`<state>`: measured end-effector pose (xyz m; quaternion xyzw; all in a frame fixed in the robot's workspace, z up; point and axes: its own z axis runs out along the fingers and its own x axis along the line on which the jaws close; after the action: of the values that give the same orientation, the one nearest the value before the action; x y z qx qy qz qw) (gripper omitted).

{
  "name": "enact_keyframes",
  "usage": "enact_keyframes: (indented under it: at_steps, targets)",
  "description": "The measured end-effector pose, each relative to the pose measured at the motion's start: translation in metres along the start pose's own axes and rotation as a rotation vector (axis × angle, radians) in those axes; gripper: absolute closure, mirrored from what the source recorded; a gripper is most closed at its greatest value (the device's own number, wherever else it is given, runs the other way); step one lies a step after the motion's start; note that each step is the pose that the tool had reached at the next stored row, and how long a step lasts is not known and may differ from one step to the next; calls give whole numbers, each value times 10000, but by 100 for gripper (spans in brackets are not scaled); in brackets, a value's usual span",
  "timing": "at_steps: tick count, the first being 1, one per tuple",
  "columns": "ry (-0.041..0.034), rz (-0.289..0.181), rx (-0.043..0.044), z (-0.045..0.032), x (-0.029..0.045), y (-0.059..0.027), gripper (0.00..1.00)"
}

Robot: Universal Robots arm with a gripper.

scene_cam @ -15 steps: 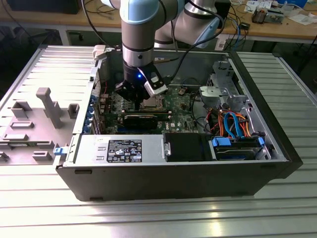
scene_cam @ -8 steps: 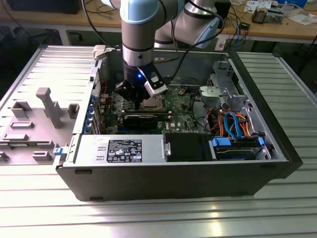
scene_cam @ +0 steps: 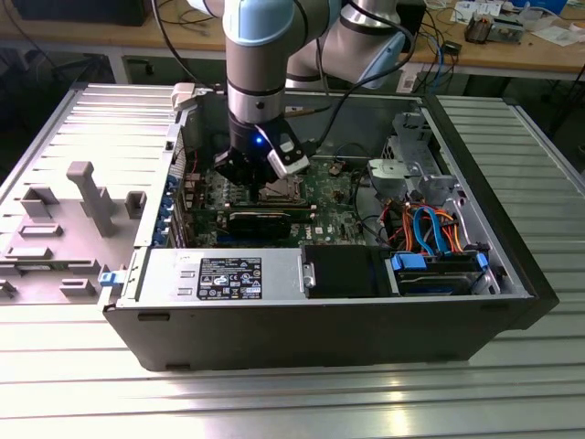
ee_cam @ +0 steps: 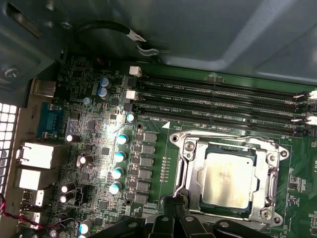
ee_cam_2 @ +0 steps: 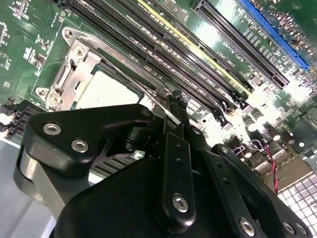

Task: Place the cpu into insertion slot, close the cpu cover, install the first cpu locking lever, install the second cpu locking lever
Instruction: 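Install the second cpu locking lever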

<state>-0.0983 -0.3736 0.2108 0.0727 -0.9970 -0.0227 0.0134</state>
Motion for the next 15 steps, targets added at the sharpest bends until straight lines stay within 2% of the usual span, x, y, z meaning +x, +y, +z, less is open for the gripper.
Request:
enact_keyframes:
  at_steps: [1, 3, 10, 13, 15]
  targets:
    - [0, -2, 1, -1, 0, 0, 89]
    - [1, -3, 2, -54, 1, 3, 89]
    - [0, -3, 1, -294, -11, 12, 89]
    - [1, -2, 2, -305, -95, 17, 89]
    - [1, -3, 0, -310, -127, 20, 89]
